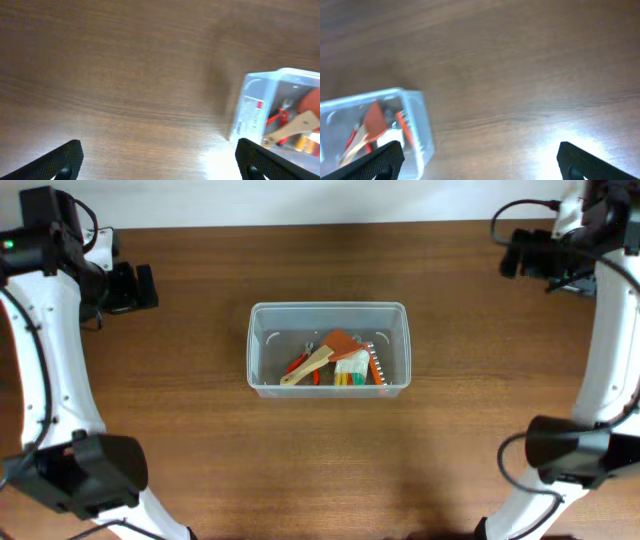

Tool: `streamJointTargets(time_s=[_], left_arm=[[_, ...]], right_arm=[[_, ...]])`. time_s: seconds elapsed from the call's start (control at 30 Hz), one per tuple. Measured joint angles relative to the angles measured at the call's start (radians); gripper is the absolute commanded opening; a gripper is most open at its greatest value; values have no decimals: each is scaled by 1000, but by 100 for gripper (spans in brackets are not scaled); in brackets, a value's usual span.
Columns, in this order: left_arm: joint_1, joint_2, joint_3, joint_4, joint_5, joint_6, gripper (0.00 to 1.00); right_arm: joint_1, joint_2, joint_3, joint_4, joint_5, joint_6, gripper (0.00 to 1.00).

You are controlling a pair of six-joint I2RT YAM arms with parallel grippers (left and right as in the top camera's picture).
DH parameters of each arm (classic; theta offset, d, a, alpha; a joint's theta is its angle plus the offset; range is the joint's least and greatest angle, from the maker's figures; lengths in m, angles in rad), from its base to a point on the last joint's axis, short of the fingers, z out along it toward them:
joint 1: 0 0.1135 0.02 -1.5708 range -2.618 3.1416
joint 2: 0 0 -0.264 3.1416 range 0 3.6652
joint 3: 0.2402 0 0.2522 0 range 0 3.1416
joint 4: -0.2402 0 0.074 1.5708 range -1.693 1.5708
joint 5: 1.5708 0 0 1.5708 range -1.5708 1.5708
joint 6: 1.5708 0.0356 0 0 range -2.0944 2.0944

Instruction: Pack container

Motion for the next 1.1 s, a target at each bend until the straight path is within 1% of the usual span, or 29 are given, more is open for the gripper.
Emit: streamJointTargets(time_s=[0.13, 0.23, 0.33, 0.4, 0.5, 0.6, 0.67, 0.8, 0.9, 0.93, 1.03, 1.1], left_arm=[[0, -108, 0, 1, 17, -2, 99], [-1, -238, 0, -3, 24, -2, 99], [-18, -393, -21, -16, 27, -2, 99], [-44, -492, -84, -8, 26, -2, 99], [-89, -626, -265, 46, 26, -6, 99], [-106, -730, -485, 151, 23, -13, 99], [-108, -783, -645, 232, 22, -22, 99], [-108, -877, -948, 364, 14, -35, 99], [-108, -923, -1108, 432, 0, -39, 99], [-108, -931, -1154, 466, -5, -39, 99], [-108, -931, -1257, 565, -30, -40, 99], [-108, -925, -1309, 635, -51, -40, 99]], right_arm=[[49, -129, 0, -42, 0, -11, 99], [58, -257, 1, -80, 0, -11, 99], [58, -395, -7, -83, -4, -10, 99], [58, -468, -41, -83, -7, -8, 99], [58, -573, -135, -83, -8, 2, 99], [58, -661, -281, -80, -8, 11, 99], [58, -715, -411, -42, -8, 15, 99], [58, -806, -701, 98, -8, 27, 99], [58, -877, -920, 235, -8, 38, 99], [58, -906, -1003, 305, -8, 40, 99], [58, -969, -1182, 447, -7, 43, 99], [58, -989, -1271, 534, -6, 43, 99]])
